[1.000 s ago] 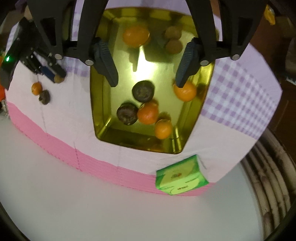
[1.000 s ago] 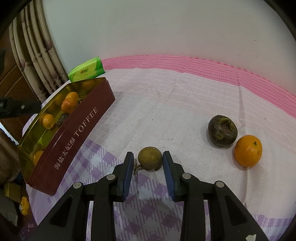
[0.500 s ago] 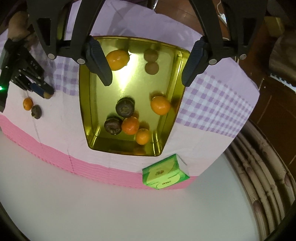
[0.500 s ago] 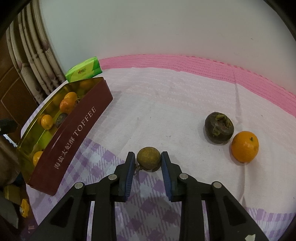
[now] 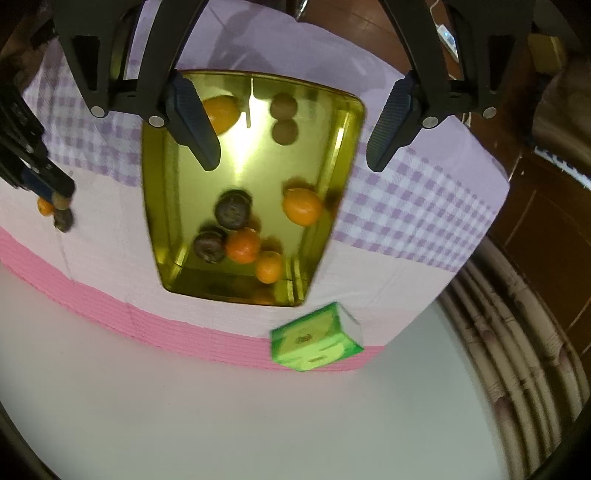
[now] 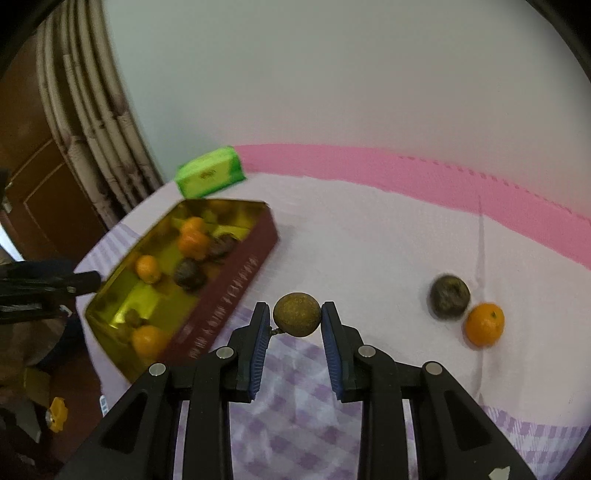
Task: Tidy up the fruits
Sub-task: 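Carry the small olive fruit into the tin and open the right gripper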
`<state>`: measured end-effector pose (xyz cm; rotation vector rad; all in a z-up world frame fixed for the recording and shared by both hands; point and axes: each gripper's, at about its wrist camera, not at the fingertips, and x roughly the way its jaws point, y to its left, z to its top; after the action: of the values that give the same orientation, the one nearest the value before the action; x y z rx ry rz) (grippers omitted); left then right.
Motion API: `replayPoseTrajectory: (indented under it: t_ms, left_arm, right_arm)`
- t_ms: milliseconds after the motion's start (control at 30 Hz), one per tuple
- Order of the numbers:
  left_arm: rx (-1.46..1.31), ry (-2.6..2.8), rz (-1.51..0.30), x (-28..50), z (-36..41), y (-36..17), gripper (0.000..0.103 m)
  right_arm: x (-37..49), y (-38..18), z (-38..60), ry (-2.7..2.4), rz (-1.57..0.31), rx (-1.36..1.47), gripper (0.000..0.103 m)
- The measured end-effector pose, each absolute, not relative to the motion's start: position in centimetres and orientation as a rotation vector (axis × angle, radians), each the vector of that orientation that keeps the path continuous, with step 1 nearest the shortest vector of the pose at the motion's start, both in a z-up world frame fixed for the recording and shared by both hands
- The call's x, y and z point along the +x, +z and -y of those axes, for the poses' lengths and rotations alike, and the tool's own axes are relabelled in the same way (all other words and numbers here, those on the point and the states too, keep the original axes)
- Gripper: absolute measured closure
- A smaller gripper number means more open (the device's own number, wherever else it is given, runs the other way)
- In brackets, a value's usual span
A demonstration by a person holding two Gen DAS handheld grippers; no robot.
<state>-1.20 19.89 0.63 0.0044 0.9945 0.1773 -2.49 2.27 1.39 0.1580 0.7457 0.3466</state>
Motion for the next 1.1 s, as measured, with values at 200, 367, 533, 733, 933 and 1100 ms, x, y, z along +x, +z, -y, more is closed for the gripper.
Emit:
replayPoseTrajectory:
  t_ms: [200,367,533,733,933,1100]
  left_arm:
    - [-0.068,0.266,-0.961,-1.2,-23.0,1.1,0.02]
    - [-0.052,0.35,-0.908,-1.5,-24.1,1.7,0.02]
    - [-0.058,0.357,-0.913,-1.3,-24.8,1.3,0.02]
    - [-0.049,0.338,-0.922,-1.0,-24.5,1.0,0.02]
    - [-0.07,0.348,-0.933,-1.0,-25.1,0.7,0.02]
    - [-0.08,0.349,-0.953,-0.7,-25.4,0.2,0.02]
  right_arm:
    - [-2.4,3.5,-5.1,0.42,-0.725,0.132,0.076]
    - [-1.6,3.8,-7.7,0.494,-0.742,0.12,0.076]
    - [-0.6,3.5,-11.1,0.562,-0.759,0.065,0.076]
    - [1.0,2.3,-14.7,0.625,-0.806,0.034,0.075]
    - [2.6,0.4,-16.7,0.631,-0.861,0.03,0.075]
    - [3.1,-0.4,-17.1,0.627,-0.884,0.046,0.076]
